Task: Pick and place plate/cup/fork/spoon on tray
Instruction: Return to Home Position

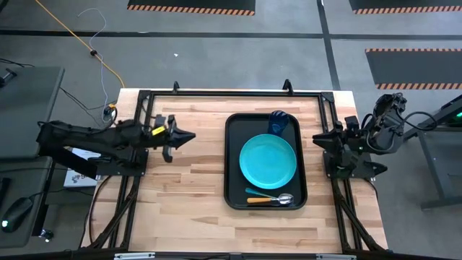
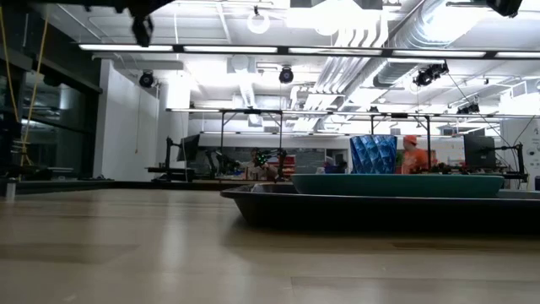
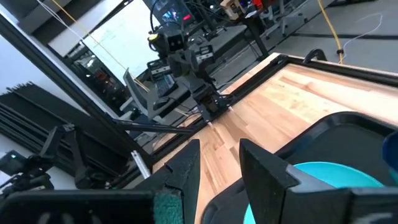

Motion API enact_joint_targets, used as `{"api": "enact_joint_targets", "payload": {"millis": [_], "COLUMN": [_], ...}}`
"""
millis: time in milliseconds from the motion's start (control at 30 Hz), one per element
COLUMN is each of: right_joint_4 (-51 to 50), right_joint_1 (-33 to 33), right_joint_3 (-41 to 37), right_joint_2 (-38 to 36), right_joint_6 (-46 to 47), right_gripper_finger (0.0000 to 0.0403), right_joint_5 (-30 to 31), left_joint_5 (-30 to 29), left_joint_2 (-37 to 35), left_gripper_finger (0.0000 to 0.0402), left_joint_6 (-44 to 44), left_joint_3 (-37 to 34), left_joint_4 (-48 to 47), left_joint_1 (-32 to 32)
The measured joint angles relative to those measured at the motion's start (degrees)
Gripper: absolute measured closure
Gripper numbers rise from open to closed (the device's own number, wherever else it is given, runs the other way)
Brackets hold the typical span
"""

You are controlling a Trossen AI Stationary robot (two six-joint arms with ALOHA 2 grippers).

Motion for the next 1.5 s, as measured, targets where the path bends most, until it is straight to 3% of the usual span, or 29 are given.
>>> {"api": "enact_joint_targets", "payload": {"millis": [200,400,633,1033,1300,1500], "right_joint_4": [-0.77,-1.98,-2.58,-2.06,-1.99,-2.11], "right_joint_1": [0.0,0.01,0.0,0.02,0.02,0.02], "right_joint_3": [0.0,0.0,0.0,0.0,0.0,0.0], "right_joint_2": [0.0,0.0,0.0,0.02,0.02,-0.11], "right_joint_6": [0.47,3.25,3.47,7.02,9.43,5.84], "right_gripper_finger": [0.0299,0.0299,0.0299,0.0299,0.0329,0.0385], "right_joint_5": [0.07,0.04,0.05,1.55,1.94,1.82], "left_joint_5": [-4.97,-4.27,-1.15,1.21,-0.12,-0.14], "left_joint_2": [-6.54,-11.65,-21.33,-38.83,-38.54,-38.16], "left_gripper_finger": [0.0402,0.0402,0.0402,0.0402,0.0402,0.0402], "left_joint_6": [-0.41,0.47,-1.95,-4.49,-1.49,-1.47], "left_joint_3": [-9.93,-19.85,-26.41,-27.0,-26.54,-26.52], "left_joint_4": [6.52,15.93,17.5,-7.26,-9.65,-9.53], "left_joint_1": [-4.83,-5.21,-3.39,-3.15,-3.11,-3.11]}}
